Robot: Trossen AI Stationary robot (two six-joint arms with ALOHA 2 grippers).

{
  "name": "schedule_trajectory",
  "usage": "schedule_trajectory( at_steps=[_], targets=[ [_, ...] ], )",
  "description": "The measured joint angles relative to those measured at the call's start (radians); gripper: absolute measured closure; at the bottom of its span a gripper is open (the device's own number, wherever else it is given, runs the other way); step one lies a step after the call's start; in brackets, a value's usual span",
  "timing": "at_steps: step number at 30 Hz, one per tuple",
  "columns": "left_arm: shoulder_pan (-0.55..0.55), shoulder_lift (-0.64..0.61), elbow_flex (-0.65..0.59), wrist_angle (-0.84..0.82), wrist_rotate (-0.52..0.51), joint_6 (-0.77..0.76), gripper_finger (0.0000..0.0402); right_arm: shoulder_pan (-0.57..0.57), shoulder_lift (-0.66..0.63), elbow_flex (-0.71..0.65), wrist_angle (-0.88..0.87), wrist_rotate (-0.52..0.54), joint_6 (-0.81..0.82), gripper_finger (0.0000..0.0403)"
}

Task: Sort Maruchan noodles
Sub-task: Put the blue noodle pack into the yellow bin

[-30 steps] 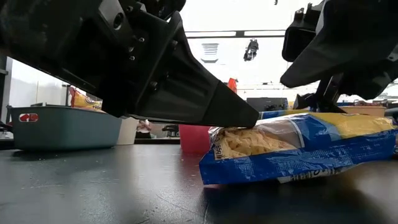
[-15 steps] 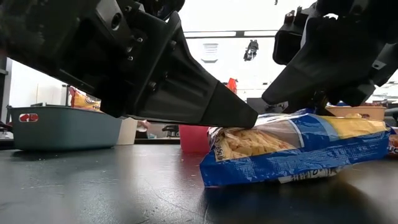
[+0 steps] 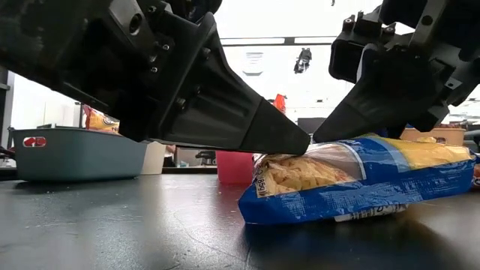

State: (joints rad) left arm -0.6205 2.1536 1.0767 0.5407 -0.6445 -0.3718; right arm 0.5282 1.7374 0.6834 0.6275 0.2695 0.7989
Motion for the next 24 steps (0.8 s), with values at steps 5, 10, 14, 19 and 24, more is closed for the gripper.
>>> schedule_trajectory(
  at_steps=[5, 10, 14, 19, 24],
  targets=[
    [0.000, 0.000, 0.000, 0.000, 0.000, 0.000, 0.0306, 0.000, 0.000, 0.000, 0.003, -0.001, -0.014, 0.0321],
    [0.000, 0.000, 0.000, 0.008, 0.000, 0.000, 0.0306, 0.000, 0.000, 0.000, 0.002, -0.003, -0.015, 0.0325],
    [0.000, 0.002, -0.002, 0.032, 0.000, 0.000, 0.0306, 0.000, 0.000, 0.000, 0.000, -0.004, -0.016, 0.0325],
    [-0.001, -0.001, -0.002, 0.045, 0.009, 0.016, 0.0283, 0.001, 0.000, 0.000, -0.001, -0.005, -0.016, 0.0325],
    [-0.012, -0.023, -0.003, 0.021, 0.010, 0.083, 0.0234, 0.002, 0.000, 0.001, 0.002, -0.010, -0.015, 0.0325]
  ],
)
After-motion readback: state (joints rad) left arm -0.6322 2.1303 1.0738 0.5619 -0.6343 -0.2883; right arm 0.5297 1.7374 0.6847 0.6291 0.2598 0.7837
